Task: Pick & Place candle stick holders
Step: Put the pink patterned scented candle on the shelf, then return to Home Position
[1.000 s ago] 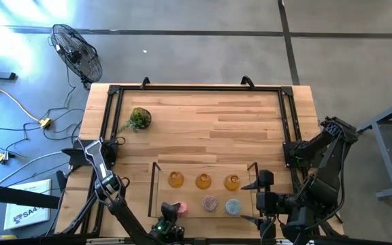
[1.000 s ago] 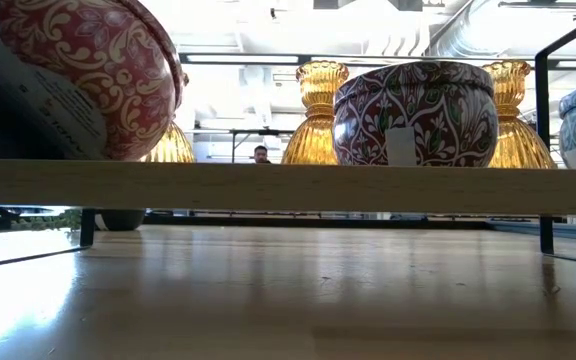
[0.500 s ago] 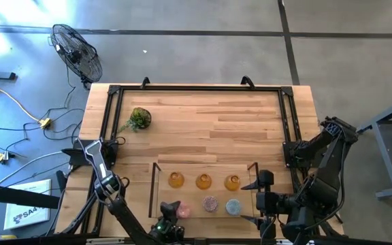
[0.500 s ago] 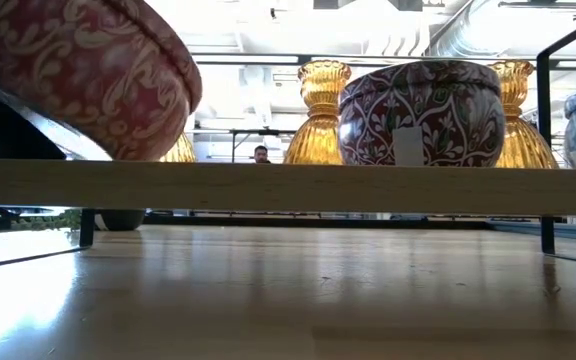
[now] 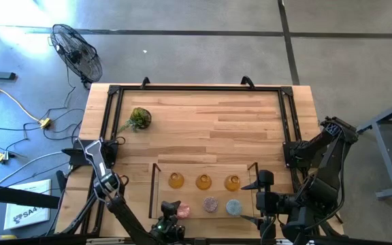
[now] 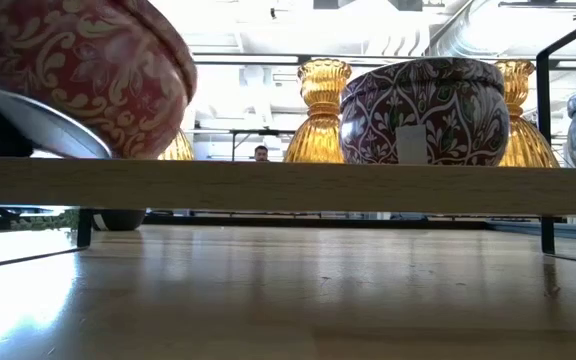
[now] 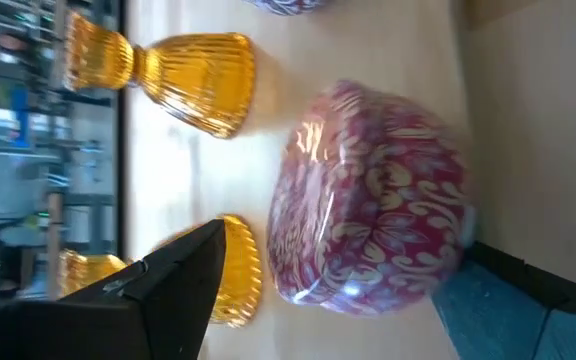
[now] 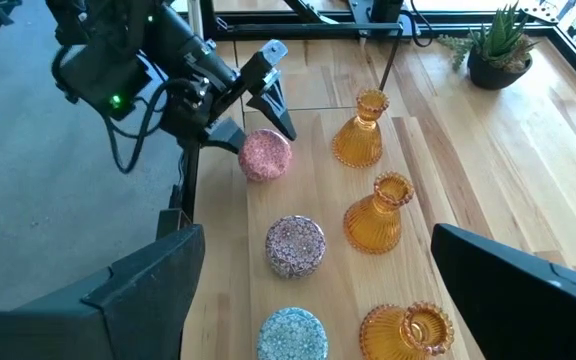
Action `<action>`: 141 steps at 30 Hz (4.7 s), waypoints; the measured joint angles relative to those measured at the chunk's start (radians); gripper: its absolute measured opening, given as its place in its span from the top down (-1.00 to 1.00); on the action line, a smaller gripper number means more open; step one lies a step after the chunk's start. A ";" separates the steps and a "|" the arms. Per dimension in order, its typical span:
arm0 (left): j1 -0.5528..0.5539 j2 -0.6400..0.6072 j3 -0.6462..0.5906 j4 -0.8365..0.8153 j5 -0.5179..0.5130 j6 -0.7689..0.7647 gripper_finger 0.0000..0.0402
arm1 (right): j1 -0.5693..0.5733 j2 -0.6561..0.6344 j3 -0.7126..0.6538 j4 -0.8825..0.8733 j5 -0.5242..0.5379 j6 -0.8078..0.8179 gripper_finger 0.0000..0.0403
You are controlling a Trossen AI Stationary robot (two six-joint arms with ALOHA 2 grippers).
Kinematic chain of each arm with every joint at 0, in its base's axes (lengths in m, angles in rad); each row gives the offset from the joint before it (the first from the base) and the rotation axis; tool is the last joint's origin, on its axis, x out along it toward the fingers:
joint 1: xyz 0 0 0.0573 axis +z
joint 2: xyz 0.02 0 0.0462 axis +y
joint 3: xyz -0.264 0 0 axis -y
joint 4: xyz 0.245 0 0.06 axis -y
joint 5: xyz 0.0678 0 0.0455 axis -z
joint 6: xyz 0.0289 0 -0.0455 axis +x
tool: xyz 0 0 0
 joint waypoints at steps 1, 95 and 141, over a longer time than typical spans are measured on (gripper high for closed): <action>-0.001 -0.007 0.000 0.004 0.011 -0.003 -0.59 | 0.000 0.000 0.000 0.000 0.000 0.000 -0.91; -0.113 -0.377 0.154 -0.010 -0.293 0.207 -0.59 | -0.066 0.000 0.000 0.570 0.057 -0.744 -0.91; 0.130 -1.434 -0.243 0.051 0.109 0.446 0.98 | -0.088 -0.594 -0.171 -0.071 0.337 -0.454 1.00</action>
